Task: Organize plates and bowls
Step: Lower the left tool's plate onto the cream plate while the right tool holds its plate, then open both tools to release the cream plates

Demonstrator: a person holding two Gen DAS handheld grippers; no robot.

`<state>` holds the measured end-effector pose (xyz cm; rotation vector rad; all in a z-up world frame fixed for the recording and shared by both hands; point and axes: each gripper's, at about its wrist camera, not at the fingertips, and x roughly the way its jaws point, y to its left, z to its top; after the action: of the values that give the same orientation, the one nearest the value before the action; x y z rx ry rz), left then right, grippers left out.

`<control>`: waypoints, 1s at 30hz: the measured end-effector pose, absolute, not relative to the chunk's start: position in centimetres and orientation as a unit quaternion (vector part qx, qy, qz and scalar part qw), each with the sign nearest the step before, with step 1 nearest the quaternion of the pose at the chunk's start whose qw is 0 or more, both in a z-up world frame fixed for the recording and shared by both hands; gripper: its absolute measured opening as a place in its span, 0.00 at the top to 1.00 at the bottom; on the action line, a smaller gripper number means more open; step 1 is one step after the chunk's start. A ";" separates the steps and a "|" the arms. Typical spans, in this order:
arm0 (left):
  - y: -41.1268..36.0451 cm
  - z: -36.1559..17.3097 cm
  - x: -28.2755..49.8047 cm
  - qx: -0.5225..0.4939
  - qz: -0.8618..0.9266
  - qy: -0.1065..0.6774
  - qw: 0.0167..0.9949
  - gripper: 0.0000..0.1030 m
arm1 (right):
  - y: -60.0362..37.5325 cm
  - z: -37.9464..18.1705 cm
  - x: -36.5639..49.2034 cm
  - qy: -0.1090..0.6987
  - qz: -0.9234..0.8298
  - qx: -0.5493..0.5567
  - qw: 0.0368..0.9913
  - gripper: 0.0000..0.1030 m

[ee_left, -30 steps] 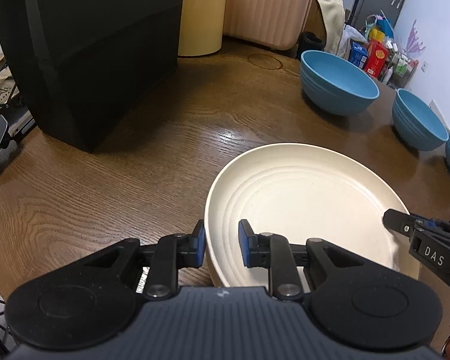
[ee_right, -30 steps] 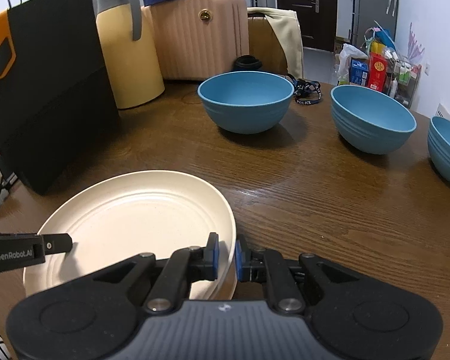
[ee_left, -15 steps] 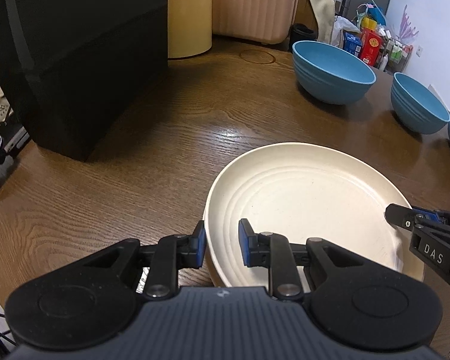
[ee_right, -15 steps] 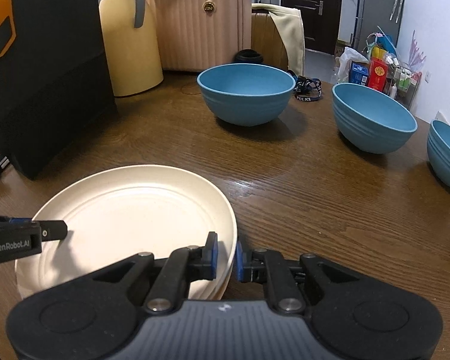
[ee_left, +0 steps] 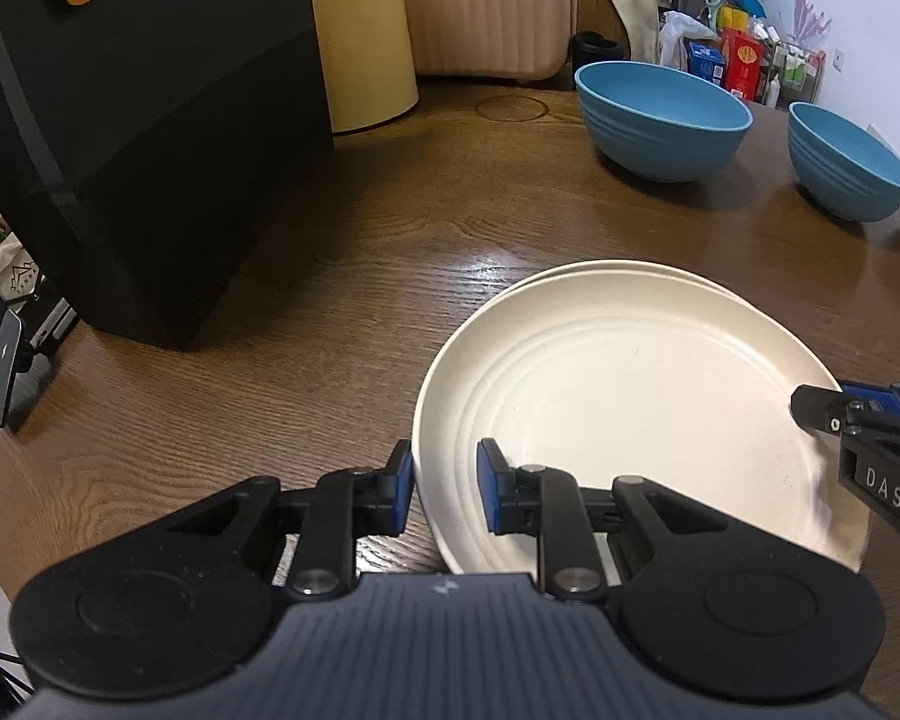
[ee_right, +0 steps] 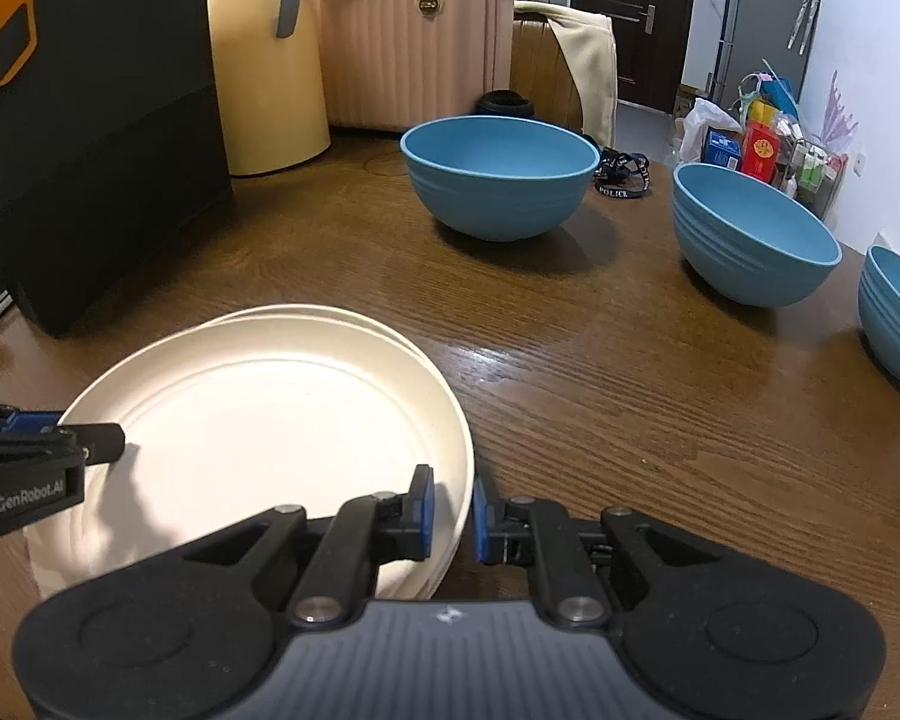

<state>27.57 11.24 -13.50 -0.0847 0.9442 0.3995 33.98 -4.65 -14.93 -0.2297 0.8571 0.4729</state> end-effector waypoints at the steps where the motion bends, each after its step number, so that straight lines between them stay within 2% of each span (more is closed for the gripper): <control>1: 11.3 -13.6 27.6 -0.040 0.192 0.453 0.870 0.78 | -4.6 -15.1 33.9 0.411 0.227 -0.114 0.876 0.88; 25: 11.7 -14.3 27.6 -0.038 0.189 0.459 0.867 0.77 | -5.9 -15.5 34.2 0.430 0.241 -0.074 0.867 0.82; 28: 12.0 -14.0 27.5 -0.049 0.189 0.455 0.869 0.73 | -5.8 -15.5 34.2 0.432 0.241 -0.073 0.866 0.81; 30: 12.4 -13.3 27.2 -0.059 0.189 0.447 0.872 0.61 | -6.1 -15.0 34.3 0.433 0.242 -0.059 0.867 0.77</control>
<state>27.15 12.37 -13.27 -0.1230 0.9335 0.3959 34.30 -6.10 -15.04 -0.1227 0.9060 0.5061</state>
